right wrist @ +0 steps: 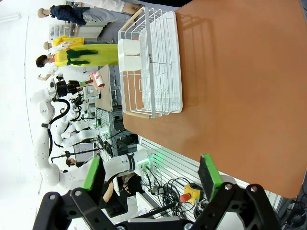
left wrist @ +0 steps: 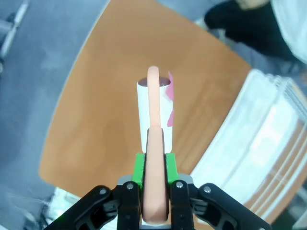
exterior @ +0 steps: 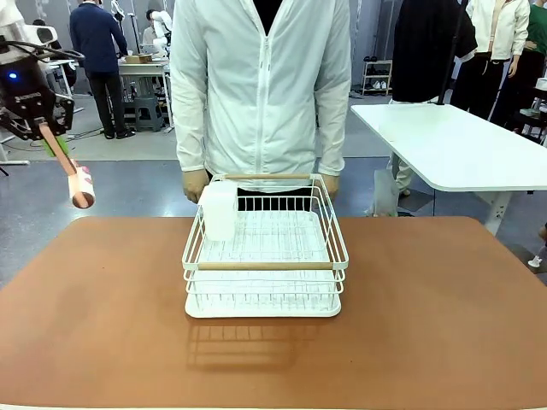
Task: Clean the table.
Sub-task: Place the Lint Roller down when the Dish drying rack is positioned in the middle of the table.
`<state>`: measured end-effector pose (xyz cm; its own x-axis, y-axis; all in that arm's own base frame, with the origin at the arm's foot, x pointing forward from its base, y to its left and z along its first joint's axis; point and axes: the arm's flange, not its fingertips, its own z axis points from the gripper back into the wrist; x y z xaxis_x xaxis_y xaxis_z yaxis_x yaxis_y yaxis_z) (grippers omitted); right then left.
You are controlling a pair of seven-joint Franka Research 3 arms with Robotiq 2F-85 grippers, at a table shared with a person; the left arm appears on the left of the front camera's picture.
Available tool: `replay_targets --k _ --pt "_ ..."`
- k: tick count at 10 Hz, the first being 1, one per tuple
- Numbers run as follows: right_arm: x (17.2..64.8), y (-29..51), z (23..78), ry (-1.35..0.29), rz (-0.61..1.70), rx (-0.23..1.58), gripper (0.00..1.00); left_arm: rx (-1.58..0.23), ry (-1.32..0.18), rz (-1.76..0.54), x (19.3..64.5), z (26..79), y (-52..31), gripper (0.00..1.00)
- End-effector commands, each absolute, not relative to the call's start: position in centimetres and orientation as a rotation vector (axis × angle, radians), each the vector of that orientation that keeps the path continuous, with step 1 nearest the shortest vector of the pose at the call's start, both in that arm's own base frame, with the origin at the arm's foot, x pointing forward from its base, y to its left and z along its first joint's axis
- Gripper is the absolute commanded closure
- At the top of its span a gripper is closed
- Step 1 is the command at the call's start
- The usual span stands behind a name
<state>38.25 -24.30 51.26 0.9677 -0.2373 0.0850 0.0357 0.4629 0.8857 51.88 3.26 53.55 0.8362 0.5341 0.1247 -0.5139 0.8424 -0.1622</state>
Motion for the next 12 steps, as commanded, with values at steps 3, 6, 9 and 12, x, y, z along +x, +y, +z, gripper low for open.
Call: replay_targets --k 3,6,9,12 --pt "38.2 -24.3 51.6 -0.217 -0.162 1.082 0.00 -0.270 -0.337 1.238 54.2 51.9 1.1 0.81" --pt "38.2 -24.3 51.6 -0.217 -0.162 1.082 0.00 -0.423 -0.372 1.331 55.5 49.8 0.8 0.81" --pt "38.2 -24.3 51.6 -0.217 -0.162 1.082 0.00 -0.540 -0.370 1.393 55.6 46.1 0.5 0.81" --pt "38.2 -24.3 51.6 -0.217 -0.162 1.082 0.00 -0.555 -0.368 1.398 55.3 42.7 1.0 0.81"
